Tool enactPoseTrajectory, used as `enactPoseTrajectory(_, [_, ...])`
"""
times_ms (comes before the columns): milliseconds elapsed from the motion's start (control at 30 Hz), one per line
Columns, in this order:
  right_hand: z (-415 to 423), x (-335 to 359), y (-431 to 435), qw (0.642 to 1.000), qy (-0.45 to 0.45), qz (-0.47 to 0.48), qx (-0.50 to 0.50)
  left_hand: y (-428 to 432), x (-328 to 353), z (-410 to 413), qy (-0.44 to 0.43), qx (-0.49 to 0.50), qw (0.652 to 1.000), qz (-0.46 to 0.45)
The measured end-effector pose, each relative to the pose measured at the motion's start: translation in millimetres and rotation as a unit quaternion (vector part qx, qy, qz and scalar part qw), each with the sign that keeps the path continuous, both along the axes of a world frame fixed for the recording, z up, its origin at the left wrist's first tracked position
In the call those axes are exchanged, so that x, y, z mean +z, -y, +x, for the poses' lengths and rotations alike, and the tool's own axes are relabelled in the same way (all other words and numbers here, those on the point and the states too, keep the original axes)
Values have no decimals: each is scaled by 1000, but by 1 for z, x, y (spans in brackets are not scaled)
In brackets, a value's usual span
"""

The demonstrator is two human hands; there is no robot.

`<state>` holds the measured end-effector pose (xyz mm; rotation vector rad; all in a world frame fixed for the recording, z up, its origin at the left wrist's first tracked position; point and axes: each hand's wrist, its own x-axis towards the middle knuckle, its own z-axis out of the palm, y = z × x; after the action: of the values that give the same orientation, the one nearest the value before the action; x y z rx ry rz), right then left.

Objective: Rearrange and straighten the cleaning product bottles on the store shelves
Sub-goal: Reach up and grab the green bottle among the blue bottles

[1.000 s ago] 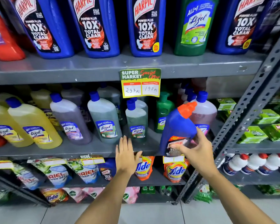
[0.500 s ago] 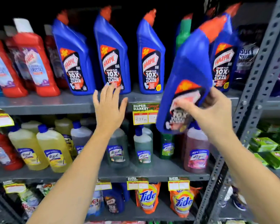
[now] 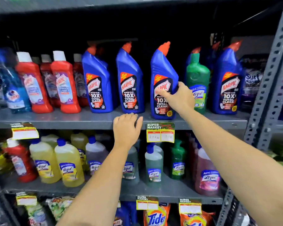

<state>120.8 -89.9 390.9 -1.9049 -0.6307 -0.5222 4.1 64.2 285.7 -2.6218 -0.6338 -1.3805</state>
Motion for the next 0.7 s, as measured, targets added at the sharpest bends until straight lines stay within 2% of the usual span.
enactPoseTrajectory(200, [1,-25,11,998,-26,-46,23,1,-1,0,18,-20,1000,-9])
enactPoseTrajectory(500, [-5,-40,13,999,-13,-23,39,1,-3,2,23,-23,999,-6])
enactPoseTrajectory(600, [0,-37,28,999,-14,35,17,4,-3,-1,34,-39,998,-23])
enactPoseTrajectory(700, [22,-25,58,990,12,130,-58,32,1,-5,119,-82,989,-15])
